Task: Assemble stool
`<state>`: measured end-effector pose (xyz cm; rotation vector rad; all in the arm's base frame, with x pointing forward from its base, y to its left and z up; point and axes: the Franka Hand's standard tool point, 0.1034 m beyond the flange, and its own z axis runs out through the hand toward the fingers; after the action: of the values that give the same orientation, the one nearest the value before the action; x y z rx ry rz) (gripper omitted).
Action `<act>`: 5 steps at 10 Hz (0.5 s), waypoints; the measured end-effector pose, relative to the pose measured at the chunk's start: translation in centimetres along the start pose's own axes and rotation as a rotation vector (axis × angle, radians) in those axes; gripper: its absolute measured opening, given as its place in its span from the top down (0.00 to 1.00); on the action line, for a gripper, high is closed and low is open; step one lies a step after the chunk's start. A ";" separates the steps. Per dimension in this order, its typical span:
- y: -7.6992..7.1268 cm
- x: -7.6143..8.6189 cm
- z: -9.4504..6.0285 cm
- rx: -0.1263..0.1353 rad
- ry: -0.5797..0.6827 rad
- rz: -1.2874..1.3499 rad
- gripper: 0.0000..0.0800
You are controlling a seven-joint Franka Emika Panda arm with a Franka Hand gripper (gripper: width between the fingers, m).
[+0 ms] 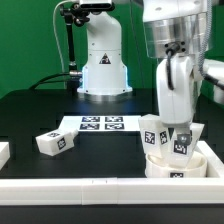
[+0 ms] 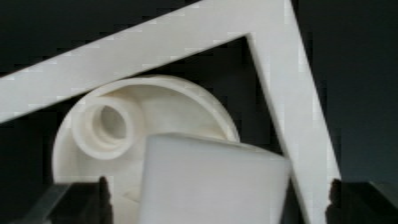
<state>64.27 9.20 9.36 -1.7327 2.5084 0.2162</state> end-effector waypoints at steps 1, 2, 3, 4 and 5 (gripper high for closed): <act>-0.1 -0.5 -0.6 0.003 -0.005 -0.030 0.20; 0.0 -0.6 -1.0 0.000 -0.007 -0.150 0.19; 0.0 -0.5 -0.9 -0.002 -0.007 -0.235 0.19; 0.0 -0.5 -0.8 -0.002 -0.005 -0.296 0.19; 0.0 -0.5 -0.8 -0.002 -0.006 -0.392 0.19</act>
Offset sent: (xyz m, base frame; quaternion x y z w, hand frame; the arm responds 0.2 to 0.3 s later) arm 0.0000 0.0000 0.0000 0.0000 0.0000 -0.1296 0.9916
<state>64.45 9.49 10.22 -2.1683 2.1033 0.1924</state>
